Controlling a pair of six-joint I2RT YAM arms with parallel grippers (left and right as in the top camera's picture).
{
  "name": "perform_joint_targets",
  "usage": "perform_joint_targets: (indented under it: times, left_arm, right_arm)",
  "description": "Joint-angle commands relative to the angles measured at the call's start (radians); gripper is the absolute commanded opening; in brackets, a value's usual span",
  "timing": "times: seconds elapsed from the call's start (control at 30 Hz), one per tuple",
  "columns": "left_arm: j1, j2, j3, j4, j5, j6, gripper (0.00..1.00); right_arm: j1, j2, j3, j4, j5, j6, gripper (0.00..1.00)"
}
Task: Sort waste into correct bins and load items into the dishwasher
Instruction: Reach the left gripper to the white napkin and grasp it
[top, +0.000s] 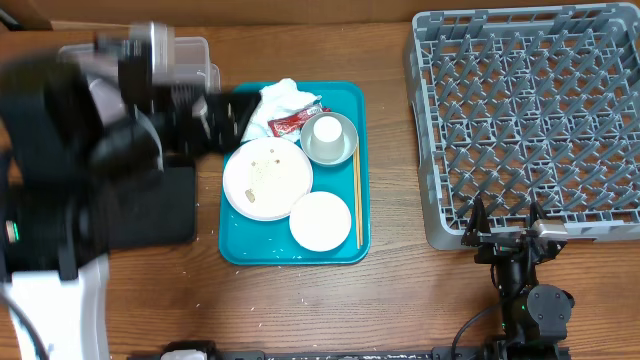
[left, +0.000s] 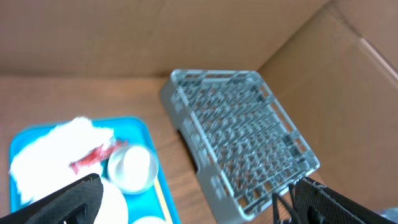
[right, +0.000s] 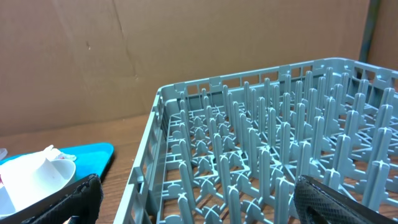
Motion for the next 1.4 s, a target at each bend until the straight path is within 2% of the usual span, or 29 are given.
perform_joint_targets:
  times: [0.0, 0.03, 0.1, 0.27, 0.43, 0.7, 0.73, 0.8, 0.97, 1.27, 1.37]
  left_arm:
    - [-0.012, 0.11, 0.174, -0.004, 0.182, 0.073, 1.0]
    - [-0.023, 0.14, 0.205, -0.01, 0.177, 0.078, 1.0]
    - [-0.061, 0.204, 0.28, -0.056, 0.051, 0.06, 1.0]
    - [-0.195, 0.372, 0.453, -0.24, -0.478, 0.049, 1.0]
    - [-0.299, 0.536, 0.466, -0.311, -0.723, 0.071, 1.0]
    - [-0.315, 0.801, 0.466, -0.298, -0.772, 0.071, 1.0]
    - [-0.31, 0.84, 0.466, -0.29, -0.787, 0.07, 0.97]
    - [-0.3, 0.895, 0.466, -0.27, -0.798, 0.07, 0.83]
    - [-0.28, 1.023, 0.466, -0.175, -0.805, 0.071, 0.8]
    - [-0.272, 1.182, 0.466, -0.073, -0.826, 0.07, 0.55]
    - [-0.272, 1.197, 0.465, -0.087, -0.818, 0.07, 0.53]
  right_arm:
    - [-0.003, -0.009, -0.011, 0.003, 0.006, -0.004, 1.0]
    - [-0.003, -0.009, -0.011, 0.003, 0.006, -0.004, 1.0]
    - [-0.003, -0.009, -0.011, 0.003, 0.006, -0.004, 1.0]
    - [-0.003, -0.009, -0.011, 0.003, 0.006, -0.004, 1.0]
    - [-0.003, -0.009, -0.011, 0.003, 0.006, -0.004, 1.0]
    - [-0.003, -0.009, -0.011, 0.003, 0.006, -0.004, 1.0]
    - [-0.003, -0.009, -0.011, 0.003, 0.006, -0.004, 1.0]
    - [-0.003, -0.009, -0.011, 0.003, 0.006, -0.004, 1.0]
    - [-0.003, -0.009, -0.011, 0.003, 0.006, -0.004, 1.0]
    - [-0.003, -0.009, -0.011, 0.003, 0.006, -0.004, 1.0]
    - [-0.003, -0.009, -0.011, 0.003, 0.006, -0.004, 1.0]
